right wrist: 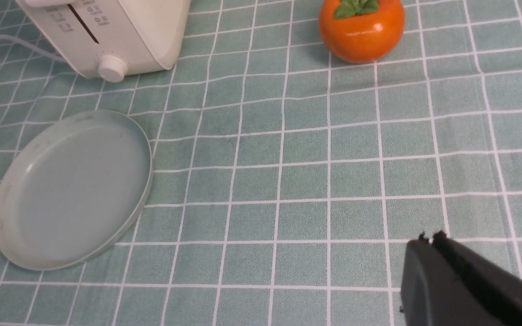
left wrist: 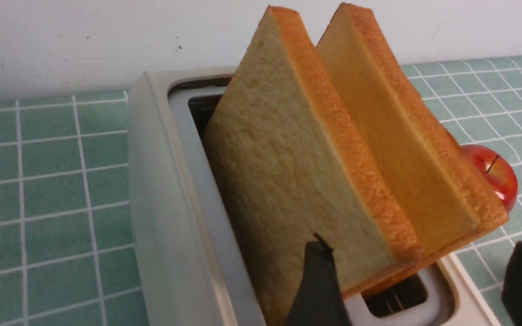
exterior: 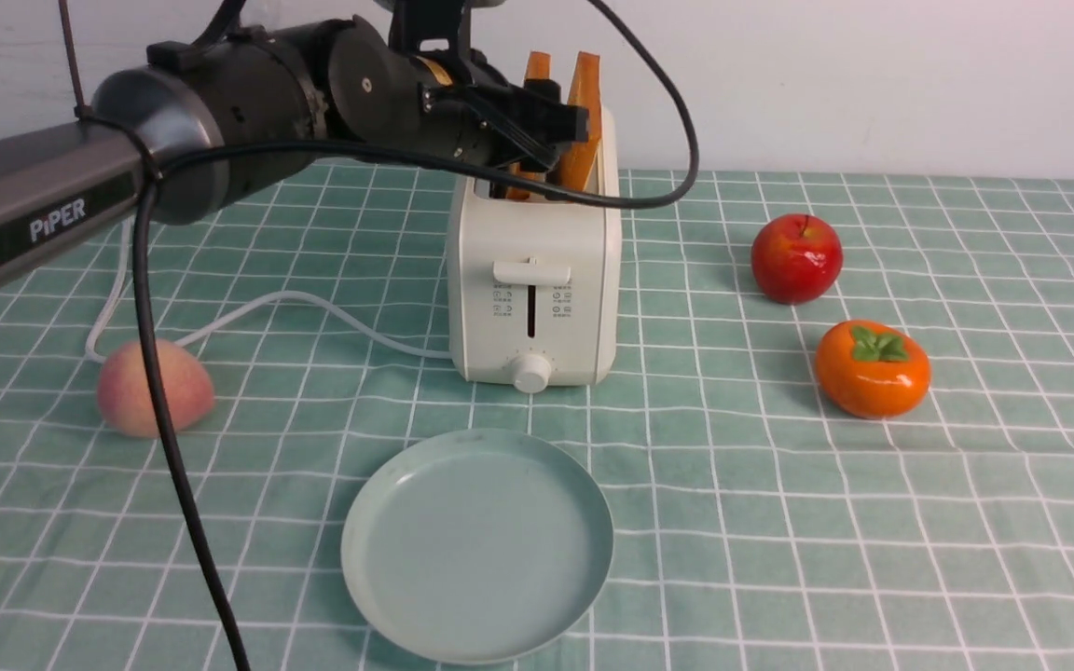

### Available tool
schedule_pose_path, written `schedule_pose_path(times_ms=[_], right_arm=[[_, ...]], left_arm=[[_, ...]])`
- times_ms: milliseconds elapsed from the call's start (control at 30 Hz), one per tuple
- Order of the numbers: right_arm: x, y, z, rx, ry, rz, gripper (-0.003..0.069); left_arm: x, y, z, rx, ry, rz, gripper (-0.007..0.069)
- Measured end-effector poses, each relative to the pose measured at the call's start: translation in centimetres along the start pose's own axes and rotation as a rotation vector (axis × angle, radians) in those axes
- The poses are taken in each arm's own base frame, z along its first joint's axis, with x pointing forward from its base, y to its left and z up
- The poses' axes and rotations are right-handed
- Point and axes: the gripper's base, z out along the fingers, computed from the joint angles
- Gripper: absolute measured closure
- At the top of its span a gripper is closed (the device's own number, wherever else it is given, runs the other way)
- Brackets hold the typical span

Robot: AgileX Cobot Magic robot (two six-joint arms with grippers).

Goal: Take toasted bread from bread machine on blue coffee table place on plate.
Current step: 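Reach for a toast slice standing in the toaster with the left gripper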

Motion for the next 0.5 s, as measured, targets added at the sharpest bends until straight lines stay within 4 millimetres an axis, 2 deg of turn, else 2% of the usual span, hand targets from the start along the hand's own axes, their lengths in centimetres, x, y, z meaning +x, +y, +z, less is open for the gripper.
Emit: schedule_pose_path(times_ms=[200,367,433,500], right_arm=[[0.0,0.0,0.0,-0.005,0.0,0.005,0.066],[0.0,0.1,0.0,-0.013,0.0,0.012,0.0657],[0.0,0.1,0.0,-0.013,0.0,0.012,0.0657],[0.0,0.1,0.0,-0.015,0.0,0.014,0.0656]], left_arm=[[-0.2,0.1,0.4,-0.004,-0.048,0.002,0.0104],[0.8,0.7,2.0,-0.02,-0.065,-0.001,0.012],[1.3,0.9,2.5,-0.024,-0.054,-0.002,0.0165],[1.8,1.1,2.9,-0.027,-0.043,-0.001,0.0258]])
